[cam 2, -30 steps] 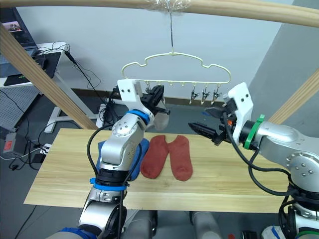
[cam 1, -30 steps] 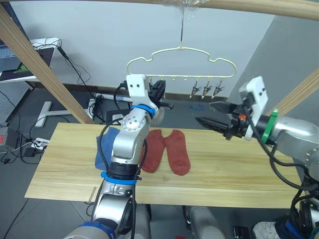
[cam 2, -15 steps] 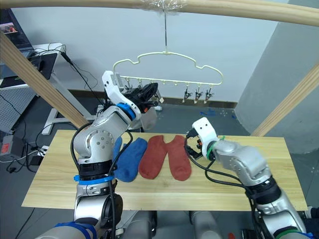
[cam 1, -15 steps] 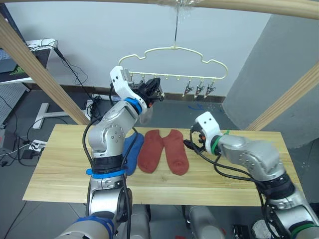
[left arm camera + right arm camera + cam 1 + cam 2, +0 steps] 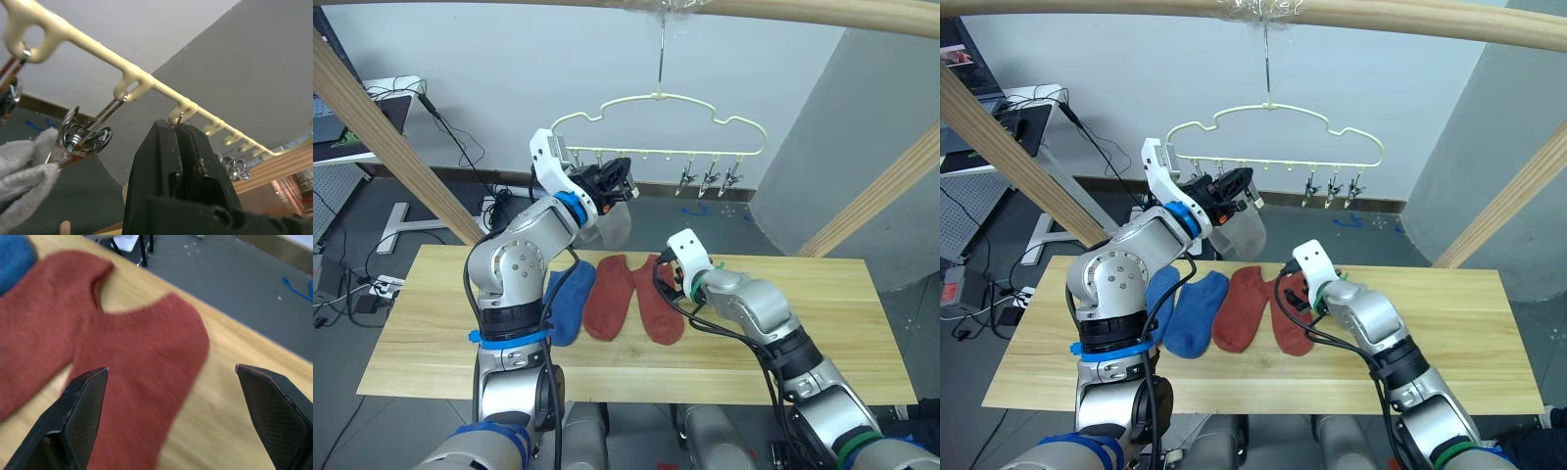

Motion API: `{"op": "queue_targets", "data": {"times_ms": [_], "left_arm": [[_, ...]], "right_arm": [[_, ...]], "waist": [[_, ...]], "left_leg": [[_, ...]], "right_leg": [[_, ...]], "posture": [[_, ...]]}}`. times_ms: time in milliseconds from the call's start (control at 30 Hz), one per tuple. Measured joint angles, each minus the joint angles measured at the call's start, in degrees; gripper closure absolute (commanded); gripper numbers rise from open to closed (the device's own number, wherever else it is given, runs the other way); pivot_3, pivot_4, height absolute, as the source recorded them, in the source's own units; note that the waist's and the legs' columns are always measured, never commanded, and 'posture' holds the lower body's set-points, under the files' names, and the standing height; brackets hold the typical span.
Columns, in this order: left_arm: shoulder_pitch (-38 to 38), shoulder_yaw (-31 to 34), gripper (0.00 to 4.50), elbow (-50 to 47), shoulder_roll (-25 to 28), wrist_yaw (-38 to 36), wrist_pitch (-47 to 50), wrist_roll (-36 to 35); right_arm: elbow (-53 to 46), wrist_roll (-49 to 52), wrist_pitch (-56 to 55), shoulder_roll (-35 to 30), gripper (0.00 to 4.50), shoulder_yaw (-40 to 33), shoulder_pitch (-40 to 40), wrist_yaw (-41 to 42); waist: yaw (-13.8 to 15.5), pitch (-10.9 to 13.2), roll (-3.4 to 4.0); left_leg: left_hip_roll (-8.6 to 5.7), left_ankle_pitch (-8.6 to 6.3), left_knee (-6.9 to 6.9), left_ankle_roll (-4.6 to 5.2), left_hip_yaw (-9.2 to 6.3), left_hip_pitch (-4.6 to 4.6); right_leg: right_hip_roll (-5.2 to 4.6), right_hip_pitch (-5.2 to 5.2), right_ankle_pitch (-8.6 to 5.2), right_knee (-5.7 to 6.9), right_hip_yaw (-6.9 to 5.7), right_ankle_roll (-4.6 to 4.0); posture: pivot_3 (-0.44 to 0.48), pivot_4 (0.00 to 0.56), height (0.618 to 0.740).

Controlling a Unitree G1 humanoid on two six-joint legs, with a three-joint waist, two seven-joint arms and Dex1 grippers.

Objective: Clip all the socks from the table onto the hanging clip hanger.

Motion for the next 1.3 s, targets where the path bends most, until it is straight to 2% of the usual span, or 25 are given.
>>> {"op": "queue_targets", "data": {"times_ms": [500, 800, 933, 1233, 1300], "left_arm": [[-0.1, -0.4, 4.47, -1.2, 1.4, 1.1, 1.4, -0.7], [-0.1, -0.5, 4.47, -2.2, 1.6, 1.6, 1.9, -0.7], [-0.1, -0.4, 4.48, -2.3, 1.6, 1.8, 2.4, -0.7], [-0.1, -0.4, 4.48, -2.3, 1.7, 2.1, 2.6, -1.1], [-0.1, -0.2, 4.48, -2.3, 1.7, 2.1, 2.8, -1.5]], "right_arm": [[16.8, -8.2, -10.3, 7.4, 0.15, -1.7, -3.5, 1.7], [21.1, -10.5, -12.8, 8.7, 0.15, -4.1, -3.9, 2.5], [21.5, -11.2, -13.3, 8.7, 1.04, -4.8, -3.8, 2.6], [21.6, -12.6, -13.3, 9.4, 4.26, -5.7, -3.7, 3.3], [21.5, -12.6, -13.0, 9.5, 4.41, -5.7, -3.6, 3.6]], "waist": [[0.4, 0.0, 0.00], [1.0, 0.0, 0.01], [1.4, 0.0, 0.01], [1.5, 0.0, 0.01], [1.5, 0.0, 0.01]], "left_leg": [[0.00, 0.00, -0.02, 0.00, -0.01, 0.00], [0.00, 0.00, -0.02, 0.00, -0.03, 0.03], [0.00, 0.00, -0.01, 0.00, -0.02, 0.03], [0.00, 0.00, -0.02, 0.00, -0.02, 0.03], [0.00, 0.00, -0.02, -0.01, -0.02, 0.03]], "right_leg": [[-0.02, 0.00, 0.01, 0.00, -0.03, -0.01], [-0.01, 0.01, 0.05, 0.01, -0.05, -0.04], [-0.01, 0.01, 0.09, 0.01, -0.04, -0.02], [-0.01, 0.01, 0.09, 0.00, -0.04, -0.02], [-0.01, 0.01, 0.09, 0.00, -0.05, -0.02]], "posture": [[-0.018, 0.246, 0.740], [-0.010, 0.246, 0.740], [-0.008, 0.247, 0.740], [-0.015, 0.253, 0.740], [-0.017, 0.254, 0.740]]}}
